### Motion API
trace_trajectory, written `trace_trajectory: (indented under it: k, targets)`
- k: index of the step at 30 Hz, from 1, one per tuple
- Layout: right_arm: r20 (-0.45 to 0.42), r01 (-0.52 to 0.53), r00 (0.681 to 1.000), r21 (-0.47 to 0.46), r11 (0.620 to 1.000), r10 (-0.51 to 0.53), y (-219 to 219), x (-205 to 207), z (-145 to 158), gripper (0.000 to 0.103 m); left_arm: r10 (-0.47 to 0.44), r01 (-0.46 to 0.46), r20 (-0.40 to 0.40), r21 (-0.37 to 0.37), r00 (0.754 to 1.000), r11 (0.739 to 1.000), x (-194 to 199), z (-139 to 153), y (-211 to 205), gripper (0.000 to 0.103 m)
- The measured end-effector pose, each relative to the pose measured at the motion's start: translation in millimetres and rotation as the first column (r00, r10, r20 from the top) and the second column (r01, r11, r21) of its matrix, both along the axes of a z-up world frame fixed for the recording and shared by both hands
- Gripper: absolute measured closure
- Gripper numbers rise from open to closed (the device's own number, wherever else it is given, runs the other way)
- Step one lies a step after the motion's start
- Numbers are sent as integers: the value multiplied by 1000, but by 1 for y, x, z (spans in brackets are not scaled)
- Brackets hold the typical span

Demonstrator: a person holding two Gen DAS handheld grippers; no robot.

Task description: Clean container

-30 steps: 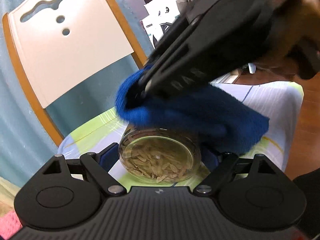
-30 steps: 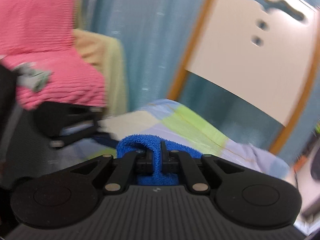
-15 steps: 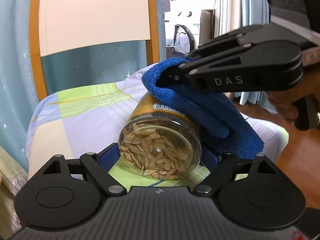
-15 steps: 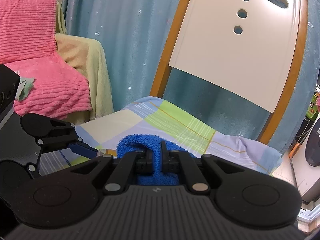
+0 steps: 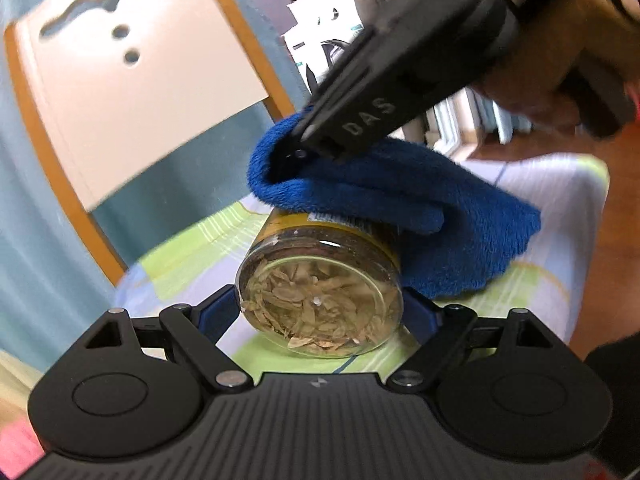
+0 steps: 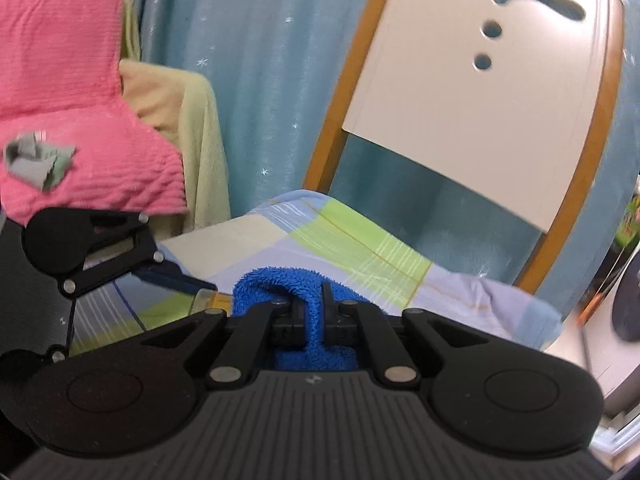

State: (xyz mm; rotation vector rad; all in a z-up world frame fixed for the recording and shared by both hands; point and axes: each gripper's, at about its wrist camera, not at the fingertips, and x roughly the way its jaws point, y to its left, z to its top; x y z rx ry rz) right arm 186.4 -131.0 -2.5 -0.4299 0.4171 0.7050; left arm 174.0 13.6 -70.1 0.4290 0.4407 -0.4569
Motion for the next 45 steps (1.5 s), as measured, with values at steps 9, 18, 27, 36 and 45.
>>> trace_trajectory:
  k: [9, 18, 27, 36, 45]
  targets:
    - [1, 11, 1000, 2, 1000, -11, 0, -1, -1, 99, -8, -47, -182, -294, 983, 955, 22, 6, 33, 16]
    - [7, -102, 995, -14, 995, 102, 14, -28, 2, 99, -20, 12, 70, 116, 997, 993, -10, -3, -12, 16]
    - [-28, 59, 998, 37, 998, -58, -8, 9, 1, 100, 5, -4, 13, -28, 1000, 1000, -6, 4, 4, 16]
    - [-28, 54, 998, 44, 998, -52, -8, 5, -1, 99, -2, -61, -171, -361, 985, 931, 17, 11, 40, 16]
    - [-14, -98, 995, 9, 995, 99, 11, -24, 1, 99, 1, -1, -3, -89, 1000, 996, -7, 9, 4, 17]
